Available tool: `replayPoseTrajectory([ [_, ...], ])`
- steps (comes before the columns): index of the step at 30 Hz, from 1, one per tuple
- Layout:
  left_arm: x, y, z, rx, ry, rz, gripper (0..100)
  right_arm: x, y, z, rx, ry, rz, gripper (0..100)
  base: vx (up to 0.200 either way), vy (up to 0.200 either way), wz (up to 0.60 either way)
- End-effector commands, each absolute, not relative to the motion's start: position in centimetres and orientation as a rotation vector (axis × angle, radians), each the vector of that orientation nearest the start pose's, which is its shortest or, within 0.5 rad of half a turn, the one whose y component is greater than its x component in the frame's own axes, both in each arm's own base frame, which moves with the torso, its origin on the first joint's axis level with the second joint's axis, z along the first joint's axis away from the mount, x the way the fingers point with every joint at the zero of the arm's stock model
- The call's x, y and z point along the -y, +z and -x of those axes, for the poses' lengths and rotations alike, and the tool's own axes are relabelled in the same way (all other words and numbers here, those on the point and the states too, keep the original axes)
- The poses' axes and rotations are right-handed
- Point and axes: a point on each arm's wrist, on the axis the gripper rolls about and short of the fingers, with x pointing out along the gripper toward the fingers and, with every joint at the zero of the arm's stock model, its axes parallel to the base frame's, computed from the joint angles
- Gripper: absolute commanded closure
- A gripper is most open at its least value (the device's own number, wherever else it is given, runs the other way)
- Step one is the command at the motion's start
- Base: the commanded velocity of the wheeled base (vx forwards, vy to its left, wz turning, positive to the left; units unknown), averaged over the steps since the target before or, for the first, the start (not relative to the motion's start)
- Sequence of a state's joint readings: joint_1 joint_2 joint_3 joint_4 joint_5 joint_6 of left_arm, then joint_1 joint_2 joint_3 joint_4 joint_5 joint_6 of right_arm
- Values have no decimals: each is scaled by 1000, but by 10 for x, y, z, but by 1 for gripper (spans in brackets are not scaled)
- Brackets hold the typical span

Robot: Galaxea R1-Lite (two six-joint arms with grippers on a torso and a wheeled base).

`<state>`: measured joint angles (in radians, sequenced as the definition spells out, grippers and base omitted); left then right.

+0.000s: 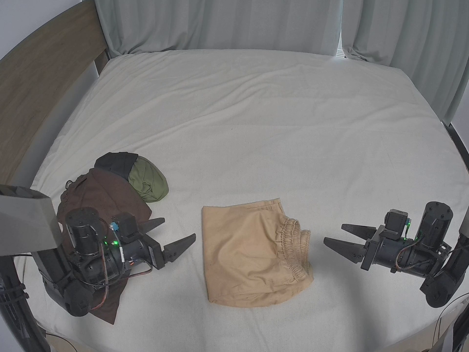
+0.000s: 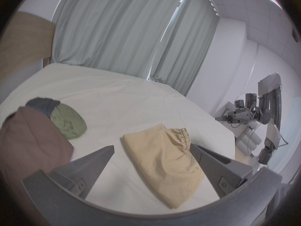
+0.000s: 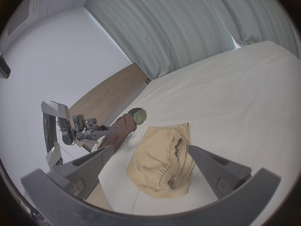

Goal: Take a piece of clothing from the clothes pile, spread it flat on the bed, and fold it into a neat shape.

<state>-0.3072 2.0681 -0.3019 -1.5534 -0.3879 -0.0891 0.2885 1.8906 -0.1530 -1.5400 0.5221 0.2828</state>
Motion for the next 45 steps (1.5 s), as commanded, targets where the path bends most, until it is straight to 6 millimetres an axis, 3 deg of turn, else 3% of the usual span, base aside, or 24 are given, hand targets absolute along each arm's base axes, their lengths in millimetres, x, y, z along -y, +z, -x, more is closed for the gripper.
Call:
replayPoseTrajectory([
  [1, 68, 77, -258, -163, -702, 26, 0, -78, 71, -222, -355, 769, -269, 0, 0, 0, 0],
  [11, 45, 80, -255, -131, -676, -39, 0, -83, 46, -224, -462, 763, -270, 0, 0, 0, 0],
  [29, 33, 80, -245, -132, -729, -55, 0, -93, -2, -236, -638, 702, -283, 0, 0, 0, 0],
  [45, 34, 76, -243, -153, -735, -52, 0, -105, -27, -263, -664, 642, -363, 0, 0, 0, 0],
])
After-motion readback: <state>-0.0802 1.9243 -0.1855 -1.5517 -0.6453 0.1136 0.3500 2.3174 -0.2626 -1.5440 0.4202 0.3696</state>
